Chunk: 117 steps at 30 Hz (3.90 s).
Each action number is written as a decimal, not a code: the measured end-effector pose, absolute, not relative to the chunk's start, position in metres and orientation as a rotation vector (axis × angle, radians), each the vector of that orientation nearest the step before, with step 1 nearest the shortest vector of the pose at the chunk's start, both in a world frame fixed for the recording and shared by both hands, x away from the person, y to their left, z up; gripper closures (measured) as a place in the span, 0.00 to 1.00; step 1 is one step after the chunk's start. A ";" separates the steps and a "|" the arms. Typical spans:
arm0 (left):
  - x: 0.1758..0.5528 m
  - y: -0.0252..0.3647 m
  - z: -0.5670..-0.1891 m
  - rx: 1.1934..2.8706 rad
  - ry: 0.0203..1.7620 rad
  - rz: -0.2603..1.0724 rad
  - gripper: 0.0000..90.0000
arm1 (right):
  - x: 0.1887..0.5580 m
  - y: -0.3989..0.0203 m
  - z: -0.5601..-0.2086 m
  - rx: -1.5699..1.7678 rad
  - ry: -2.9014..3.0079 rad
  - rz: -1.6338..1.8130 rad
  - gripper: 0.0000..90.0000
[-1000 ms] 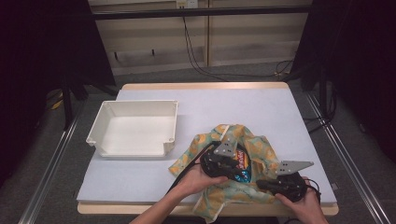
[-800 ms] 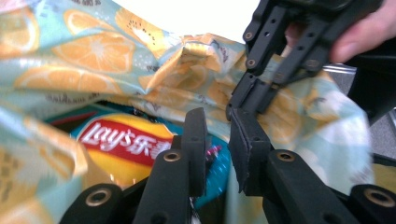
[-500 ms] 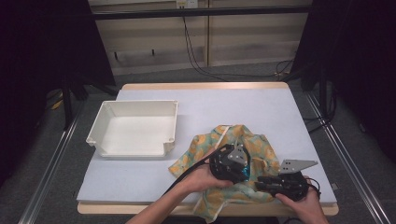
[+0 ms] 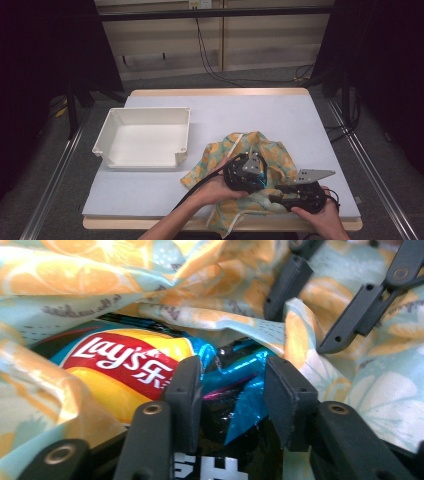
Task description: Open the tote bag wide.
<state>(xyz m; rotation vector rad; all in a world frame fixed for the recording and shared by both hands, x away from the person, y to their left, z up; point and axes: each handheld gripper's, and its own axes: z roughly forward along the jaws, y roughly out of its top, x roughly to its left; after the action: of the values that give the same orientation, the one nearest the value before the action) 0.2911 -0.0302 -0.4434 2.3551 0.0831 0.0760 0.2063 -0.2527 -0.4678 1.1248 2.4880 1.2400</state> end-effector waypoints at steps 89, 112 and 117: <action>0.286 -0.019 -0.435 2.262 0.172 -0.028 0.99 | 0.204 -0.259 -0.466 1.107 2.441 1.302 0.83; 0.289 0.038 -0.385 2.009 0.196 -0.065 0.99 | 0.224 -0.272 -0.479 1.191 2.426 1.191 1.00; 0.288 0.034 -0.386 2.017 0.190 -0.053 0.99 | 0.217 -0.270 -0.464 1.135 2.378 1.296 0.86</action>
<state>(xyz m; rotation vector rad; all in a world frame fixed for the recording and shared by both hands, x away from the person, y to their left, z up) 0.2878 0.0344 -0.3856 2.0174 0.1898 -0.0531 0.2168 -0.2704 -0.4635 1.1346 2.3780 1.2960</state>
